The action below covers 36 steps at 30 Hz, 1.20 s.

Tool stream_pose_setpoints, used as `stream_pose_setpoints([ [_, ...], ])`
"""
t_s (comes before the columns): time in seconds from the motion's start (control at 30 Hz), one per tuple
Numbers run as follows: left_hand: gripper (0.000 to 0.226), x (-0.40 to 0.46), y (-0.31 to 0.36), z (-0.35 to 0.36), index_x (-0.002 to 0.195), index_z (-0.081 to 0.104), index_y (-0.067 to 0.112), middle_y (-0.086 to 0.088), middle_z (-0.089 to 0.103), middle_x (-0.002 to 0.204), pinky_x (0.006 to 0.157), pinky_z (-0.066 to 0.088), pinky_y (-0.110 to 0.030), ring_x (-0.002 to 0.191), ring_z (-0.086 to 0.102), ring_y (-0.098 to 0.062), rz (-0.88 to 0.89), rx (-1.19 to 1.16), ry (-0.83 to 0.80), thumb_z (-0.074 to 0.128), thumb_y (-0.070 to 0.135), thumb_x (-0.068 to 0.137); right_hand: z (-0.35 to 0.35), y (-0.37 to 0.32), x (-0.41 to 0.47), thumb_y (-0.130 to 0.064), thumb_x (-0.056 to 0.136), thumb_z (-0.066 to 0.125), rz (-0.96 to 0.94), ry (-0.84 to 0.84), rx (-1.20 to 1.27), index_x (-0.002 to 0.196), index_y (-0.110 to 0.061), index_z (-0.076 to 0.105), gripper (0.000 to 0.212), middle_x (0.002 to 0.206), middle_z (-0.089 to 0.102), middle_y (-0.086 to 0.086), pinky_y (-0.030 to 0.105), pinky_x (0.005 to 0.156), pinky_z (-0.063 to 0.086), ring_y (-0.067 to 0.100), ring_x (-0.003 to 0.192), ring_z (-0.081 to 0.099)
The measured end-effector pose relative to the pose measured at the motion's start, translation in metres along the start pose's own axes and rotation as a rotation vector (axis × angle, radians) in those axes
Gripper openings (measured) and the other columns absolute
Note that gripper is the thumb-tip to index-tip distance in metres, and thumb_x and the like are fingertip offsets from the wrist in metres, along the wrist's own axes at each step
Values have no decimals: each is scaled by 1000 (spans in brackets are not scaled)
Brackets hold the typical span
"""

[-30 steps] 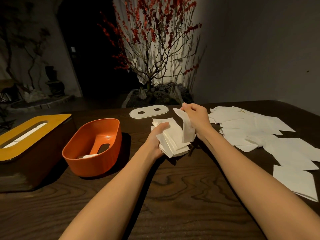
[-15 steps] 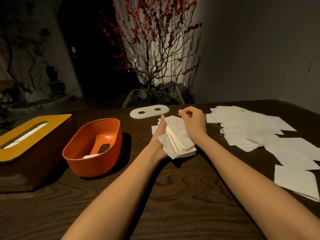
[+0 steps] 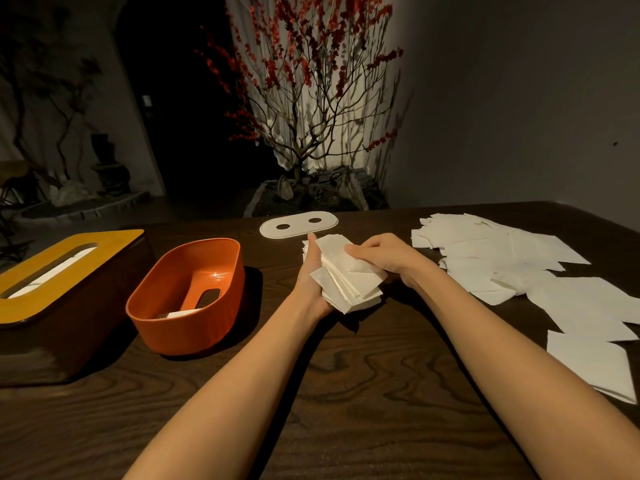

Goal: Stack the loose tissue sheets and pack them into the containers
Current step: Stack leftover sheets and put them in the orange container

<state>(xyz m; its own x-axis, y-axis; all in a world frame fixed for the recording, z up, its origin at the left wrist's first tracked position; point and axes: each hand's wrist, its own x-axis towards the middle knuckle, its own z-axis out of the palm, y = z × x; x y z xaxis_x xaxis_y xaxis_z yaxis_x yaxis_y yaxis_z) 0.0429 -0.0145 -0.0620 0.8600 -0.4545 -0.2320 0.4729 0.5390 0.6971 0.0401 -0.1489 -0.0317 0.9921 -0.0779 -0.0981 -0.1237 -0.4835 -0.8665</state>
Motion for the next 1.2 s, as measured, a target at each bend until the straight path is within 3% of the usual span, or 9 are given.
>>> stream_pose_setpoints([
  [0.1,65,2,0,-1,108,55,13,-21,66,104,90,46,-48,97,62,-36,4,6,-18,28,70,91,1,2,0,-27,89,66,-125,47,57,90,-20,65,8,91,56,-9,25,71,41,7,86,49],
  [0.2,67,6,0,-3,114,57,16,-19,71,101,93,46,-47,98,63,-35,15,15,-13,28,71,90,2,1,1,-23,89,66,-203,86,72,90,-24,63,3,92,55,-10,20,68,43,8,86,50],
  [0.43,66,-2,0,0,101,60,13,-16,74,84,82,46,-47,93,62,-34,62,11,-16,24,68,93,3,-2,-3,-22,95,58,-72,113,184,107,-13,66,17,90,56,-4,24,65,43,9,78,51],
  [0.57,64,-5,0,2,99,60,14,-14,74,81,84,46,-43,93,61,-30,99,48,-18,26,67,93,7,-3,-3,-18,95,59,46,102,386,122,-11,61,28,106,61,5,35,83,52,20,96,58],
  [0.67,61,-8,1,4,106,61,11,-16,73,88,90,47,-44,90,66,-29,88,71,-18,39,66,90,14,-6,-5,-21,96,56,-25,88,273,106,-13,66,16,109,64,10,32,77,50,19,93,59],
  [0.8,44,-13,-1,5,104,59,11,-16,73,81,83,50,-43,77,71,-29,76,72,8,45,52,95,19,-8,-8,-22,97,54,-91,73,161,108,-8,65,21,90,61,0,23,63,44,8,73,52],
  [0.9,37,-15,0,5,102,57,12,-17,73,80,90,46,-47,89,64,-32,76,20,27,47,47,96,18,-7,-6,-24,98,53,-81,67,131,104,-14,64,16,98,60,3,25,67,44,9,79,53],
  [1.03,36,-19,1,6,99,57,11,-18,73,77,84,47,-45,89,62,-32,66,10,35,45,45,98,16,-7,-5,-25,98,53,-52,58,82,121,-15,61,27,115,57,1,32,85,46,19,107,53],
  [1.2,21,-23,2,8,96,54,8,-19,69,80,81,46,-47,84,60,-32,31,35,60,48,28,99,19,-4,-4,-20,94,57,-166,117,-23,110,-9,65,20,111,62,8,26,78,45,18,96,56],
])
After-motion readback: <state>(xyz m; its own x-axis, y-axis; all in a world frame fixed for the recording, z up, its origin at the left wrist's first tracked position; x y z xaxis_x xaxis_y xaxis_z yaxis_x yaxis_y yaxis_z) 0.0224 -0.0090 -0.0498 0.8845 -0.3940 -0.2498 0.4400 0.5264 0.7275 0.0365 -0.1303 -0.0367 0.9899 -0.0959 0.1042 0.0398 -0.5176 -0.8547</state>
